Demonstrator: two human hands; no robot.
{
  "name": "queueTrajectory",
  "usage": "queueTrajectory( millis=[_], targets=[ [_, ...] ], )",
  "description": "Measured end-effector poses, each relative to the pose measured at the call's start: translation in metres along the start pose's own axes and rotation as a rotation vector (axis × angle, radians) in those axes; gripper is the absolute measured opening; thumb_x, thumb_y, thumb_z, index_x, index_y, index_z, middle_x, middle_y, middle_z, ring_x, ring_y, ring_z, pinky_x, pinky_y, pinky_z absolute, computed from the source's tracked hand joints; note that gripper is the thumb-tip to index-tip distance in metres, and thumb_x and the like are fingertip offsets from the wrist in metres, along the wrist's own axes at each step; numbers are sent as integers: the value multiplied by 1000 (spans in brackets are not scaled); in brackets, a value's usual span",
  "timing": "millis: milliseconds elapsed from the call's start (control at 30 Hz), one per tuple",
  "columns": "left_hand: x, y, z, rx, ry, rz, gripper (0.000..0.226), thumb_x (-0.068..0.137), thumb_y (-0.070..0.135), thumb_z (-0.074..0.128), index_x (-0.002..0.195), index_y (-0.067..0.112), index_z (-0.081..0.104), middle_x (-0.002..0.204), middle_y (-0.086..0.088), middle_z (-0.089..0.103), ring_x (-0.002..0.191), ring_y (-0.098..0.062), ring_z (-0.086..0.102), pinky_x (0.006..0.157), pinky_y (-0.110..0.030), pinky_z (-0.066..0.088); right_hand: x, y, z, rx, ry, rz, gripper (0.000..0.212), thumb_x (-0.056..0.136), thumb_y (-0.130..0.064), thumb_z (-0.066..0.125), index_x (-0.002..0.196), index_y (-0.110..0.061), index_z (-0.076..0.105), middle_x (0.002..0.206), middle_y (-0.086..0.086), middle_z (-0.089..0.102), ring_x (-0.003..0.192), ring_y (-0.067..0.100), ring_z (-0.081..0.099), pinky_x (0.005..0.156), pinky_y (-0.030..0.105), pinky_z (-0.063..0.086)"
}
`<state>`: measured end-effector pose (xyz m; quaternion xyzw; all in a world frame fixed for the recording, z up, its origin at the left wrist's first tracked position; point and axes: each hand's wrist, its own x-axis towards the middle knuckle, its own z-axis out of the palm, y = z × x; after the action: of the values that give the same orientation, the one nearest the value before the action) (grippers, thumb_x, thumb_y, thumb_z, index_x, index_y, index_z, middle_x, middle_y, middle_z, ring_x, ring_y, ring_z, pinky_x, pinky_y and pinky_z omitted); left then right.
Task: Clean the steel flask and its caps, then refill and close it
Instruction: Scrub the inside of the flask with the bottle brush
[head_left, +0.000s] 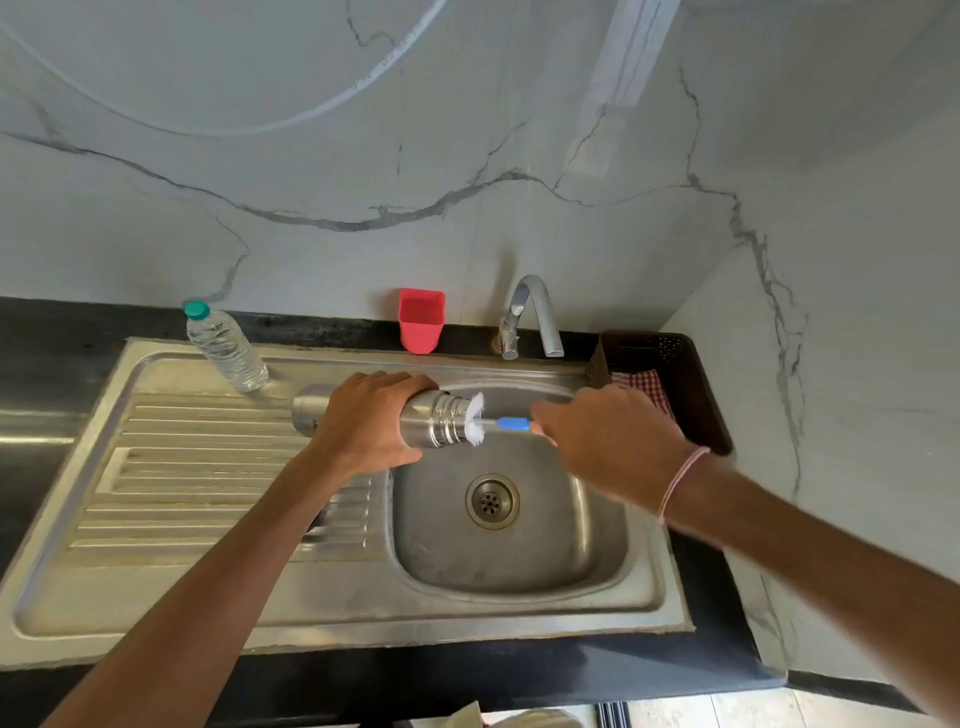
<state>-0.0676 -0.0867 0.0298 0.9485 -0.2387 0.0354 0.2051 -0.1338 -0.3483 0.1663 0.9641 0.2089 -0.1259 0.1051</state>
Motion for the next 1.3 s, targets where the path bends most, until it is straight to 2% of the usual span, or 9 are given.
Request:
queueTrajectory(
  millis=[133,333,500,633,733,900,1000,1100,1300],
  targets=[
    [2,0,-1,-43,1,-15,65,51,39,87,112,37,64,95,16,72,82,-16,67,72,-30,44,-3,-26,16,-251,127,-16,27,102,-15,45,129,-18,46,72,-1,49,54,21,47,45,32,26],
    [-2,-13,-2,-6,-1,-10,72,51,40,90,118,37,66,102,16,74,89,-15,69,81,-34,48,7,13,12,557,-168,40,31,109,-34,40,98,-16,61,68,-7,48,55,5,42,58,20,33],
    [-1,-14,-3,-52,16,-37,69,51,40,90,115,40,64,100,18,73,88,-15,69,78,-34,49,-15,-5,25,-228,202,14,25,92,-17,53,117,-16,59,64,1,53,47,22,51,48,32,36],
    [-3,-15,-3,-17,11,6,71,49,41,92,115,38,67,98,16,74,86,-15,69,78,-32,46,-12,4,30,95,117,13,7,104,-28,47,110,-30,50,61,-5,44,46,15,37,48,32,37],
    [-4,-17,1,-34,11,-3,72,48,40,93,115,37,66,98,16,74,86,-16,70,77,-32,48,-10,23,17,622,-109,33,25,110,-34,40,91,-29,55,64,-8,50,48,3,43,50,14,37],
    [-7,-24,0,-82,14,-70,67,49,38,93,110,39,63,93,17,72,81,-14,67,71,-31,47,-22,25,24,-114,208,29,10,103,-31,55,111,-26,57,67,-6,51,49,11,40,48,25,32],
    [-9,-27,-3,-84,27,-74,66,49,36,92,109,36,65,91,17,72,78,-14,65,68,-29,44,-29,22,38,-189,345,3,20,97,-18,61,117,-19,63,61,-1,48,43,17,38,42,26,34],
    [-10,-23,-1,-56,35,-25,65,49,38,91,108,36,64,90,16,71,77,-15,68,68,-29,43,-25,8,29,94,211,75,18,104,-33,49,111,-33,65,54,-9,44,42,9,38,44,24,28],
    [-10,-17,6,-30,37,19,64,50,40,90,108,35,64,89,16,71,75,-13,67,67,-27,42,-8,15,12,1101,-319,314,31,105,-34,54,90,-18,76,49,-6,37,40,10,22,40,23,19]
  ],
)
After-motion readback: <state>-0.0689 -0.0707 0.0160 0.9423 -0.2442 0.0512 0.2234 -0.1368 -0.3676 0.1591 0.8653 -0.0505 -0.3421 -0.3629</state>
